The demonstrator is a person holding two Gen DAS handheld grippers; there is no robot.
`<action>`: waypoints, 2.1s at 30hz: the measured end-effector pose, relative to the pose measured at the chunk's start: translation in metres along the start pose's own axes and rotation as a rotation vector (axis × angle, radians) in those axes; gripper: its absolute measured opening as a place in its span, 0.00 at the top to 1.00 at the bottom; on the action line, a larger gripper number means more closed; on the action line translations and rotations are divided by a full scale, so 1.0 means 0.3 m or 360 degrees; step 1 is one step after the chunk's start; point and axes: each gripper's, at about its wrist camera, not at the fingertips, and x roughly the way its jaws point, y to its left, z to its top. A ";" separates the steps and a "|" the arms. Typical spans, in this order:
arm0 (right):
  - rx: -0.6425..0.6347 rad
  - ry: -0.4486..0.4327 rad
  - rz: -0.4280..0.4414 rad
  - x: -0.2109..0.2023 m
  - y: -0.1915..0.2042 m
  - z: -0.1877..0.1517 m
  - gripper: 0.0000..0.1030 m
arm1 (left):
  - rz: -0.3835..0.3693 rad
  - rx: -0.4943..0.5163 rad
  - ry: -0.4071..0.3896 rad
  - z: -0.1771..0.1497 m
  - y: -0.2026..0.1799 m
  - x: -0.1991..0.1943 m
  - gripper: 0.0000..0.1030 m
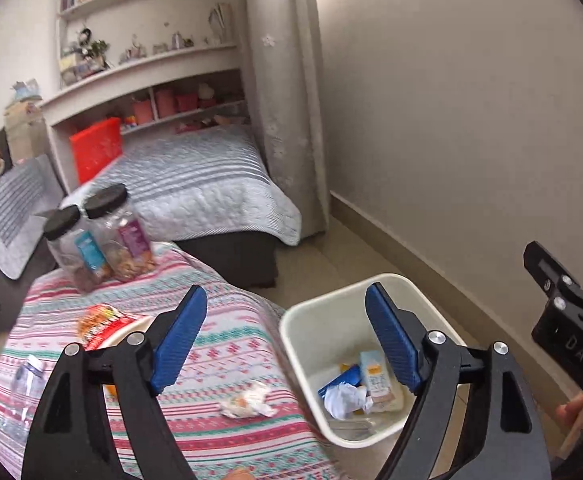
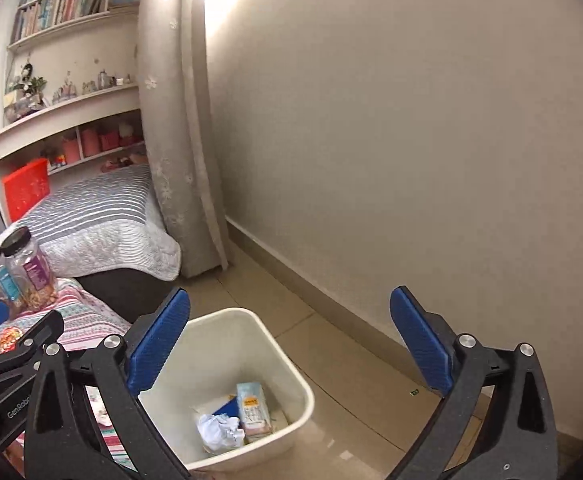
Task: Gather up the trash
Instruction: 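Carry the crumpled paper over the bin and open the left gripper, then move both tools back over the table, then grasp the clear plastic bottle with the left gripper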
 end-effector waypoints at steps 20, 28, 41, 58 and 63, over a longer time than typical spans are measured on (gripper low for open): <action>-0.0161 -0.0105 0.0178 -0.109 0.317 0.006 0.07 | 0.0384 -0.0092 -0.0098 -0.044 0.310 -0.145 0.15; -0.0242 -0.0078 0.0267 -0.137 0.468 -0.023 0.07 | 0.0487 -0.0170 -0.0063 -0.078 0.466 -0.177 0.15; -0.0375 -0.0037 0.0426 -0.180 0.719 -0.085 0.07 | 0.0642 -0.0267 0.0085 -0.157 0.696 -0.172 0.14; -0.0554 0.0195 0.0602 -0.152 1.002 -0.203 0.07 | 0.0779 -0.0376 0.0592 -0.327 1.074 -0.051 0.14; -0.0687 0.0363 0.0648 -0.089 1.053 -0.241 0.07 | 0.0708 -0.0324 0.0949 -0.437 1.209 0.074 0.14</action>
